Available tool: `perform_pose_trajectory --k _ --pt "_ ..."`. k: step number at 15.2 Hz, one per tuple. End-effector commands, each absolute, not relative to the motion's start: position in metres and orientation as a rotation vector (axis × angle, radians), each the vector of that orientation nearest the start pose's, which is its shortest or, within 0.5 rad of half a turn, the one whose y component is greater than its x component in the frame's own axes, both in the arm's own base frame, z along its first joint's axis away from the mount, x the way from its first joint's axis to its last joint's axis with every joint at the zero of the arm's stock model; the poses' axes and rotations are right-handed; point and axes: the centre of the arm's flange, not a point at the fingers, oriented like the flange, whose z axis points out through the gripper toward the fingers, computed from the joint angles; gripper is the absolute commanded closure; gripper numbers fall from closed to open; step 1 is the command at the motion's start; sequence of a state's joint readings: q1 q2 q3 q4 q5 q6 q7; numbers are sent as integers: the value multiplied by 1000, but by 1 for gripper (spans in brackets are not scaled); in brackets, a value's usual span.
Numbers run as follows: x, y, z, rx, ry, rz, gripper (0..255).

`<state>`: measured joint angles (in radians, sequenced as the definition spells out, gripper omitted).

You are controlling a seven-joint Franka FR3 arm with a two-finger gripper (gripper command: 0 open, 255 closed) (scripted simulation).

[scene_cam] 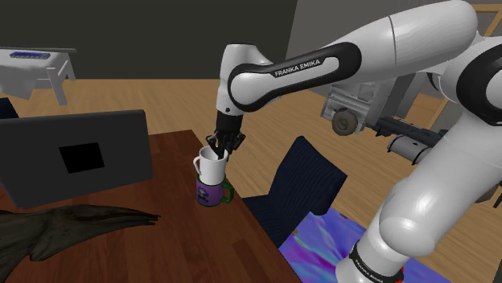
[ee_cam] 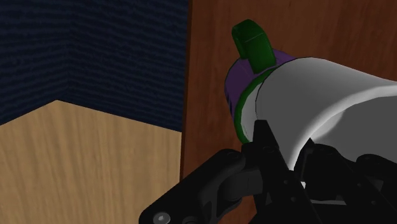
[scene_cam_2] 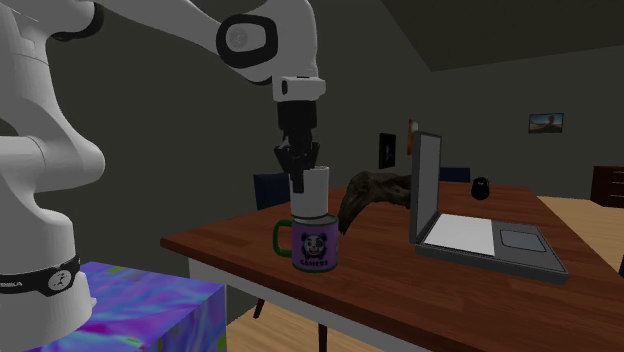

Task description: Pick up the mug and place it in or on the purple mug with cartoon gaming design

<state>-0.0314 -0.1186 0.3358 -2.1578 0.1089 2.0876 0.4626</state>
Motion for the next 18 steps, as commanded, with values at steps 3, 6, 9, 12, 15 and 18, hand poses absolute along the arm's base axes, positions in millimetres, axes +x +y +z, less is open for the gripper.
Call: perform_pose_trajectory --k 3,6,9,12,15,18 --pt "492 164 450 -3056 324 -27 0" --pt "492 164 450 -3056 324 -27 0" --pt "491 161 489 -3056 324 -27 0" --pt "491 161 500 -3056 324 -27 0" --pt "491 161 500 -3056 324 -27 0" --pt "491 161 500 -3056 324 -27 0"
